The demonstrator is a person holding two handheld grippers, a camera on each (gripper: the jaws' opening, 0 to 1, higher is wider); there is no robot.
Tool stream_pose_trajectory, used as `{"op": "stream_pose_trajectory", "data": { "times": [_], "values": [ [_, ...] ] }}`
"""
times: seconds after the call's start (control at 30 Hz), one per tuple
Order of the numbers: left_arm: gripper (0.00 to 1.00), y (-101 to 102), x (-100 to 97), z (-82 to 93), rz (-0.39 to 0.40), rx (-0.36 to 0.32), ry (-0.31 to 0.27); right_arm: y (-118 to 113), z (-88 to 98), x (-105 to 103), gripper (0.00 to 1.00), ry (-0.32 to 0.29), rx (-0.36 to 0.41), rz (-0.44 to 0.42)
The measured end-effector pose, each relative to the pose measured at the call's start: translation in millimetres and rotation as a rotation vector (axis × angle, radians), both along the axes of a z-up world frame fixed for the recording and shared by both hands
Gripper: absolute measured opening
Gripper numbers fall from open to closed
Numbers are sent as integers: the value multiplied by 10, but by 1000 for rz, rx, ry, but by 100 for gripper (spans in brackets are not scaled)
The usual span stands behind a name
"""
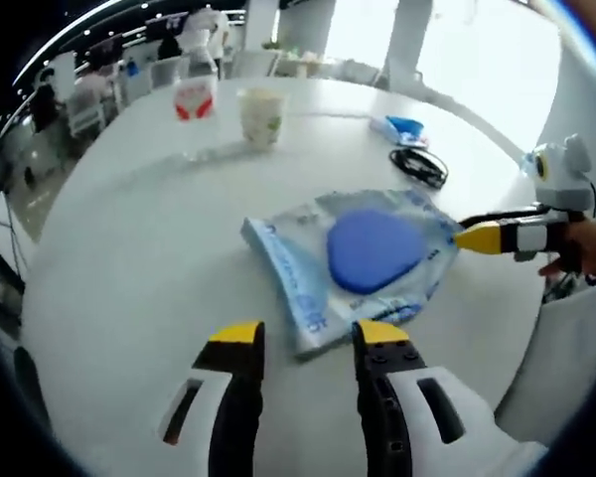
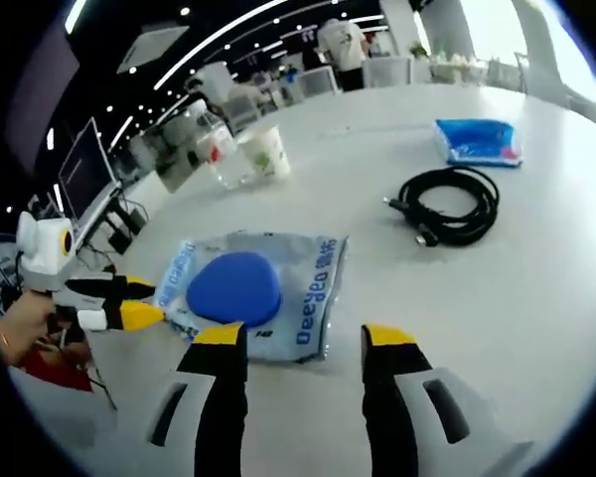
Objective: Arrange the tabletop items into an orderly group along one side of the table until the central work area is clear of visible clutter.
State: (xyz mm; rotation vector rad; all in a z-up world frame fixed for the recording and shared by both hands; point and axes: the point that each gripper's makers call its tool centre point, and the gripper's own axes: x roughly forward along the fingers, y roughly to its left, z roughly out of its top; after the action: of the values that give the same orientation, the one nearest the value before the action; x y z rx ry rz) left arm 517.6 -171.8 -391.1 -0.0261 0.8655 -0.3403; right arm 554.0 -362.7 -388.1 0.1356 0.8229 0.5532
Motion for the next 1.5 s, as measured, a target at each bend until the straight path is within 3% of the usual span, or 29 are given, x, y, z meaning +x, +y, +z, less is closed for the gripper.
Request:
{"op": "stream_pose_trajectory", "data": {
  "times": [0.2, 0.27, 0.33, 0.5, 0.73, 0.93, 1.5],
  "values": [
    [16, -28, -20, -44, 24, -28, 32, -64, -78, -18, 16, 22, -45, 0],
    [7, -4, -11, -50, 46, -32, 44, -55, -68, -16, 13, 23, -33, -6],
    [4, -5, -16, -49, 62, -47, 55, -42, -64, -20, 11, 26, -30, -1],
    [2, -41, -25, -25, -15, 21, 48, -18, -60, -30, 7, 23, -28, 26],
    [0, -62, -24, 33, -49, 45, 36, -20, 54, -30, 2, -2, -60, 57],
    [0, -108, 13, 153, -10, -31, 27, -84, 223, -8, 2, -20, -84, 49],
    [0, -367, 282, 577, -56, -50, -65, -303, 722, 198, 1, -110, -113, 12]
  ]
}}
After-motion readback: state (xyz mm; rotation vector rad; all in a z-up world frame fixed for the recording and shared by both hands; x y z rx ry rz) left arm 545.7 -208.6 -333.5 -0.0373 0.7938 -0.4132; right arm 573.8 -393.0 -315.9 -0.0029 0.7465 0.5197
